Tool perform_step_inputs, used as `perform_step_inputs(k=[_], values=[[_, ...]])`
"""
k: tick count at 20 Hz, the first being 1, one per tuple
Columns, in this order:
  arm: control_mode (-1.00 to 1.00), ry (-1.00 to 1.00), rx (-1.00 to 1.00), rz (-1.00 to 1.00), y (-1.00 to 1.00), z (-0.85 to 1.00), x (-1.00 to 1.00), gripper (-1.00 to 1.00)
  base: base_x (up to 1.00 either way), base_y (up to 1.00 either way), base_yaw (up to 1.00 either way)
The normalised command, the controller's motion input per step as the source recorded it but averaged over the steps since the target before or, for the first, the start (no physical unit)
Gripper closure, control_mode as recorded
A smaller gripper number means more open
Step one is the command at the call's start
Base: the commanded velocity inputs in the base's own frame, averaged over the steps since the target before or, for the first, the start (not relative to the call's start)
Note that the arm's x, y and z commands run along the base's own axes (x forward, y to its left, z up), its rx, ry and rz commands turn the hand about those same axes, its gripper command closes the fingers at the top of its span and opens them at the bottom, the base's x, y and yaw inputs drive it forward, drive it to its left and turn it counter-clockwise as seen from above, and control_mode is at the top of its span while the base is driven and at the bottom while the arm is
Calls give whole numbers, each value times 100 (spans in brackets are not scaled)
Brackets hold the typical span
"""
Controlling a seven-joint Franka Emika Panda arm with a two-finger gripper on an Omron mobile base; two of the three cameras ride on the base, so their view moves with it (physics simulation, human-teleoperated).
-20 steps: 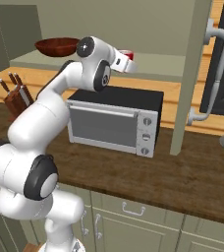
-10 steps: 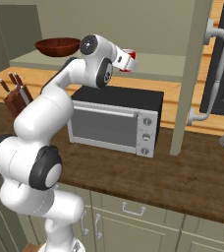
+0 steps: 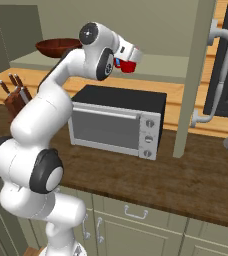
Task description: Gather all objects into one cabinet and sort the glasses and bowls to opposite sides.
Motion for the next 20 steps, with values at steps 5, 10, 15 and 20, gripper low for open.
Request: perform_step_inputs(k=[5, 10, 15, 20], values=[[-100, 0, -2, 4, 0, 5, -95, -100, 0, 0, 0], [-100, 0, -5, 6, 0, 2, -100, -100, 0, 0, 0], [-100, 1, -11, 9, 8, 3, -100, -100, 0, 0, 0], [-100, 8, -9, 12, 30, 0, -96, -100, 0, 0, 0]])
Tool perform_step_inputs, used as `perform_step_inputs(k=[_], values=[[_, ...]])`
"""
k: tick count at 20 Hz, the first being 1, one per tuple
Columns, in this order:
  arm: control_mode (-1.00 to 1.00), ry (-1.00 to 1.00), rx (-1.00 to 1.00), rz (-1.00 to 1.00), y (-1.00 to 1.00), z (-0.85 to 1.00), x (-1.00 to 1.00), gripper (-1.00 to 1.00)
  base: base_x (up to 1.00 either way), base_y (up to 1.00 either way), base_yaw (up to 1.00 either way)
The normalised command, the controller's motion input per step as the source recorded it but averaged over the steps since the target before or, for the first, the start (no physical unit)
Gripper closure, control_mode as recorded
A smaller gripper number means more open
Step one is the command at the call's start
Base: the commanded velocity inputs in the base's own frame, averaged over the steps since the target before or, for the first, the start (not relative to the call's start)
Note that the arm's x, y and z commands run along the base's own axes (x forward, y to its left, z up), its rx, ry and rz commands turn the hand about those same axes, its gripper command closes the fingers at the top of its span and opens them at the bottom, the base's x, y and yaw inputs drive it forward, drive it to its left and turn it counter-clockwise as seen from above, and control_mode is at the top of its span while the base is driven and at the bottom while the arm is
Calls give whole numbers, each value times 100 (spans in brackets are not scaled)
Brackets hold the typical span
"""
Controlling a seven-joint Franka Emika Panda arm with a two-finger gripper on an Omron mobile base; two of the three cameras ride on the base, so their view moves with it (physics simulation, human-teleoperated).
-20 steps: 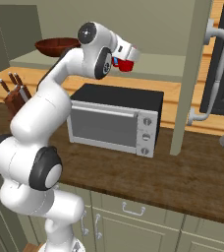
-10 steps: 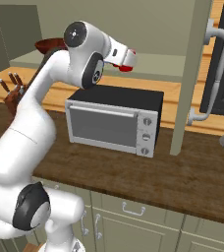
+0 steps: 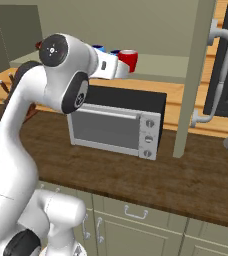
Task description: Gather all objects into one cabinet and sort the glasses and bowls to opposite sides.
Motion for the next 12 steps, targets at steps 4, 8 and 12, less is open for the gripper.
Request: perform_step_inputs(k=[4, 8, 12], values=[[-100, 14, -3, 5, 39, -1, -23, -100, 0, 0, 0], [-100, 15, -4, 0, 57, 0, 0, -100, 0, 0, 0], [-100, 4, -5, 0, 16, 0, 0, -100, 0, 0, 0]])
